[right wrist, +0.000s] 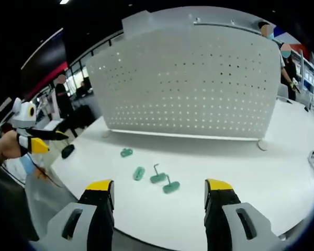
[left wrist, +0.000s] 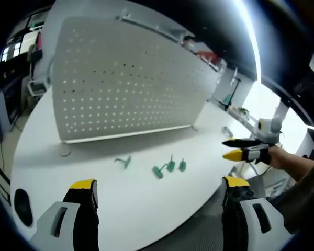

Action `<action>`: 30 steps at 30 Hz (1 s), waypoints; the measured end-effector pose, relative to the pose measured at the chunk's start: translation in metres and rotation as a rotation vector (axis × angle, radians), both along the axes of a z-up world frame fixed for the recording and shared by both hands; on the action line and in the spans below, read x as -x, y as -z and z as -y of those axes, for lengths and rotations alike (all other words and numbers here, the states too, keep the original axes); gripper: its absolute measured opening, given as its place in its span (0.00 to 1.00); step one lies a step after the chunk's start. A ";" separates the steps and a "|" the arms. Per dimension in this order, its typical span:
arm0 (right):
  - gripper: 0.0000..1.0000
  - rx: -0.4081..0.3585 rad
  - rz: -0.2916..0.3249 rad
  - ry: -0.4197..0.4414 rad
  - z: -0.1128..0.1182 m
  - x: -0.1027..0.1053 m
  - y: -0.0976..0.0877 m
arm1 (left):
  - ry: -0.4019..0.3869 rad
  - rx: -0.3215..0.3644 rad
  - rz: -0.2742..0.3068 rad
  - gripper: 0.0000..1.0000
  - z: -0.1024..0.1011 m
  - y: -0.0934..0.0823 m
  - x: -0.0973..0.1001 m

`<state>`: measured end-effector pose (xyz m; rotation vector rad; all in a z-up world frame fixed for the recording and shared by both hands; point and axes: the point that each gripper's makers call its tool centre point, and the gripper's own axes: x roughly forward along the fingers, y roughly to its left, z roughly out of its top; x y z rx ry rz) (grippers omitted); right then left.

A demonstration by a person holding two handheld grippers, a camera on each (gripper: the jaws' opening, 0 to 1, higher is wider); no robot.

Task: Insert the hook assembly into the mounting plate slot until the hook locks in place.

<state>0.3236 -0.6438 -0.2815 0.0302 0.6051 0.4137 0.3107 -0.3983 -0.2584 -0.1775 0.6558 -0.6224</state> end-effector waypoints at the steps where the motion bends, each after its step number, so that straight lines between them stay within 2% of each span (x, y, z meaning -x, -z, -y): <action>1: 0.71 0.006 0.006 0.003 0.001 0.000 -0.001 | 0.000 0.000 -0.001 1.00 0.000 0.000 0.000; 17: 0.72 0.025 0.001 0.004 0.006 0.002 -0.001 | 0.002 -0.017 -0.023 1.00 -0.001 0.002 0.005; 30: 0.68 0.043 -0.008 -0.018 0.008 0.009 0.003 | 0.011 -0.013 -0.032 1.00 0.002 0.006 0.006</action>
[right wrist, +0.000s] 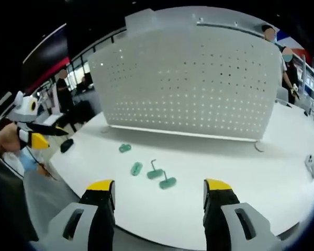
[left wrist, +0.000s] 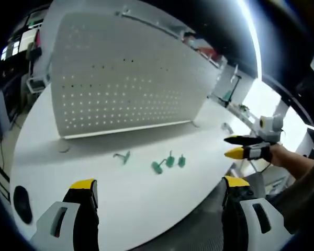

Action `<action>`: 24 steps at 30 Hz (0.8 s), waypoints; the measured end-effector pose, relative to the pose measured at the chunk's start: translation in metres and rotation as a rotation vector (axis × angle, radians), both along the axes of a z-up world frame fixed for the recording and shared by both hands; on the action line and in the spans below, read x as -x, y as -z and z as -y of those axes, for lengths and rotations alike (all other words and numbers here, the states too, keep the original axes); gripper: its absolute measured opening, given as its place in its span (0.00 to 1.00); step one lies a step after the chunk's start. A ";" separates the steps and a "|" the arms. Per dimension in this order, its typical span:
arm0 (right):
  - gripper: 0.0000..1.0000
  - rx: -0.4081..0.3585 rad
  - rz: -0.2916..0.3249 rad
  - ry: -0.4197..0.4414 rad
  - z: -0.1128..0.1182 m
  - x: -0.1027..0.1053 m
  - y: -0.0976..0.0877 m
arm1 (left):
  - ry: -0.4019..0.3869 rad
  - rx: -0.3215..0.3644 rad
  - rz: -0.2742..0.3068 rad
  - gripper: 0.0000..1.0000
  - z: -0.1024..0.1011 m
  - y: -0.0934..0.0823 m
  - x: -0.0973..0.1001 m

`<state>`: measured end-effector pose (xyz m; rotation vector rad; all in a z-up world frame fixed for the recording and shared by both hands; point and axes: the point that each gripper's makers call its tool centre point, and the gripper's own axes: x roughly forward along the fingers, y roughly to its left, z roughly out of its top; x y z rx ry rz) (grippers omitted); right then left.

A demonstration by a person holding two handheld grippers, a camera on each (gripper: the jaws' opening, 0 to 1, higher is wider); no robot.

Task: Insert the hook assembly into the mounting plate slot until the hook locks in place.

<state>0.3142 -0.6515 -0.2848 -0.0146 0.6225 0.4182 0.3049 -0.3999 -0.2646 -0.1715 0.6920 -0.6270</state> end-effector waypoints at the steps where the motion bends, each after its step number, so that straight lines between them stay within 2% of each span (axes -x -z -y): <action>1: 0.68 0.000 -0.001 0.001 0.001 0.001 0.001 | -0.001 0.000 0.000 1.00 0.000 0.000 0.000; 8: 0.65 0.008 -0.027 -0.001 0.003 0.006 0.007 | 0.000 0.008 -0.004 1.00 0.002 0.001 0.000; 14: 0.61 0.017 -0.044 -0.046 -0.006 0.006 0.017 | 0.004 0.018 -0.014 1.00 0.004 0.003 0.002; 24: 0.51 0.035 -0.070 -0.148 -0.020 -0.013 0.034 | 0.006 0.022 -0.027 1.00 0.005 0.008 0.004</action>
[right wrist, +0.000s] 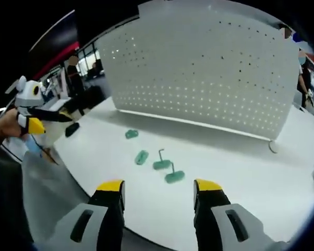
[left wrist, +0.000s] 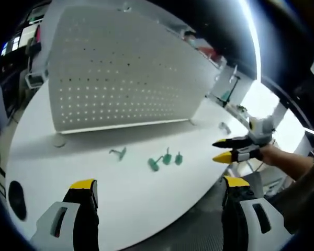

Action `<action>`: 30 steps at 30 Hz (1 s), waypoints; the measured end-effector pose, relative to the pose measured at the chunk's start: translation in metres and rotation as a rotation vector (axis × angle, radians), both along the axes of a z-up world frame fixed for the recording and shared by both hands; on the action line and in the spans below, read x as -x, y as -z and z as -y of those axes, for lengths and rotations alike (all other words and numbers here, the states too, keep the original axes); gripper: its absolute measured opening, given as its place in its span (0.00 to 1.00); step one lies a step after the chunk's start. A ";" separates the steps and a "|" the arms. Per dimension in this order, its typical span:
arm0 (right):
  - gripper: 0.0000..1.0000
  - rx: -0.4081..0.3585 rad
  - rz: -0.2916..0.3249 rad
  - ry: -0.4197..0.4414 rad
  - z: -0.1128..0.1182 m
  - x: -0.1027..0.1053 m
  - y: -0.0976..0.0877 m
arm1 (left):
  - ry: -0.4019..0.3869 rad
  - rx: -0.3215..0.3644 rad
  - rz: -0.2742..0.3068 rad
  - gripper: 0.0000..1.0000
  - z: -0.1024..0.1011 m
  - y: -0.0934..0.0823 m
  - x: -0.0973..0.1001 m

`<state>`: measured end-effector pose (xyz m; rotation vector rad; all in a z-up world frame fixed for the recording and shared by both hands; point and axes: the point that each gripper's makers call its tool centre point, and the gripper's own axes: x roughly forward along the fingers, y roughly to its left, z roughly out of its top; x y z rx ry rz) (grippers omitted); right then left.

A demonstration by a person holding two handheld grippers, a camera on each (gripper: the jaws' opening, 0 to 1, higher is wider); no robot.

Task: Insert the hook assembly into the mounting plate slot until the hook locks in place.

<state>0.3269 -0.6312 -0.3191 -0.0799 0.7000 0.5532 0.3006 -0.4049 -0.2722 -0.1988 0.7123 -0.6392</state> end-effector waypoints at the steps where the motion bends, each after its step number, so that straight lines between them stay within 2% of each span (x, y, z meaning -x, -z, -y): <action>1: 0.50 0.003 -0.003 -0.008 -0.001 -0.002 0.002 | 0.000 0.000 0.000 1.00 0.000 0.000 0.000; 13: 0.44 0.044 -0.039 -0.151 -0.024 -0.024 0.034 | 0.028 -0.013 -0.049 1.00 0.000 0.012 0.006; 20: 0.42 0.097 -0.067 -0.221 -0.024 -0.037 0.053 | 0.058 -0.025 -0.068 1.00 0.003 0.015 0.007; 25: 0.37 0.122 -0.102 -0.266 -0.023 -0.045 0.066 | 0.052 -0.025 -0.078 1.00 0.002 0.016 0.007; 30: 0.35 0.130 -0.107 -0.316 -0.026 -0.054 0.075 | 0.042 -0.044 -0.092 1.00 -0.003 0.019 0.007</action>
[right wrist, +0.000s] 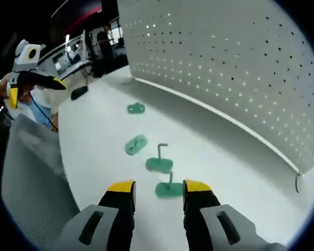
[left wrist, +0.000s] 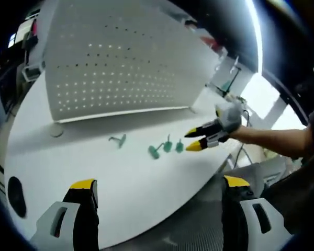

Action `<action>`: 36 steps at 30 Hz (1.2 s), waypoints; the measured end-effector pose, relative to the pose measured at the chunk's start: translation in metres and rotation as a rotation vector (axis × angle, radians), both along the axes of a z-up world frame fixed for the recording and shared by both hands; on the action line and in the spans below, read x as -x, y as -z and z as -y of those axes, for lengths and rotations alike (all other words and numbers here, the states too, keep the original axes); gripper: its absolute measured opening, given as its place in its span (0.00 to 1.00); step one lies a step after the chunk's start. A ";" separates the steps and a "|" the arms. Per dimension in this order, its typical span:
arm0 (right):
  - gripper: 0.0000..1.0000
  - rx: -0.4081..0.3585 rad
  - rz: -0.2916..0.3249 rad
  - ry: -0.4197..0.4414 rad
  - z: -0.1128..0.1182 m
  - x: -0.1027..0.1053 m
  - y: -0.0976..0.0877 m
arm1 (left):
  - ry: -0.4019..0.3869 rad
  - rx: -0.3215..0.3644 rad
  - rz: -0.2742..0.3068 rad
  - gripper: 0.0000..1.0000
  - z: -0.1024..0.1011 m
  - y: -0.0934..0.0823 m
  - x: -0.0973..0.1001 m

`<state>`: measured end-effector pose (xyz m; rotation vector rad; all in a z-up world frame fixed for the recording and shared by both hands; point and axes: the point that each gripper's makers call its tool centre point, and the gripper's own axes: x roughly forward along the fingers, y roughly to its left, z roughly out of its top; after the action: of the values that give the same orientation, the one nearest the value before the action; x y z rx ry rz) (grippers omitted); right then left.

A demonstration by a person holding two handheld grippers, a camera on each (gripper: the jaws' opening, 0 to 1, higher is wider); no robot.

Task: Insert the hook assembly into the mounting plate slot until the hook locks in place.

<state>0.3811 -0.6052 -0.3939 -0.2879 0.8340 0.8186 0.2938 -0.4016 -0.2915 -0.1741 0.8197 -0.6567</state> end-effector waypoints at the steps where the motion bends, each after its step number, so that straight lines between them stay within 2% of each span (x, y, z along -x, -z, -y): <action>1: 0.34 0.003 -0.003 -0.005 0.000 -0.002 0.002 | 0.000 0.000 -0.001 1.00 0.000 0.000 0.000; 10: 0.26 0.003 -0.028 -0.066 -0.004 -0.012 0.017 | -0.005 0.001 -0.004 1.00 0.003 0.000 -0.005; 16: 0.23 0.007 -0.030 -0.106 -0.007 -0.018 0.018 | 0.004 0.006 -0.009 1.00 0.010 0.000 -0.006; 20: 0.21 0.024 -0.028 -0.162 -0.007 -0.018 0.017 | -0.001 0.008 -0.011 1.00 0.010 0.001 -0.007; 24: 0.18 0.050 -0.052 -0.216 -0.007 -0.018 0.022 | -0.004 0.009 -0.018 1.00 0.010 0.004 -0.007; 27: 0.13 0.062 -0.045 -0.257 -0.011 -0.017 0.020 | -0.002 0.014 -0.021 1.00 0.012 0.004 -0.007; 33: 0.03 0.098 -0.044 -0.313 -0.015 -0.013 0.020 | -0.004 0.017 -0.022 1.00 0.011 0.004 -0.007; 36: 0.02 0.107 -0.056 -0.323 -0.017 -0.009 0.019 | -0.008 0.018 -0.019 1.00 0.010 0.004 -0.008</action>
<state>0.3901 -0.5886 -0.4133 -0.5058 0.8979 1.0885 0.3018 -0.4112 -0.2951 -0.2004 0.8310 -0.6561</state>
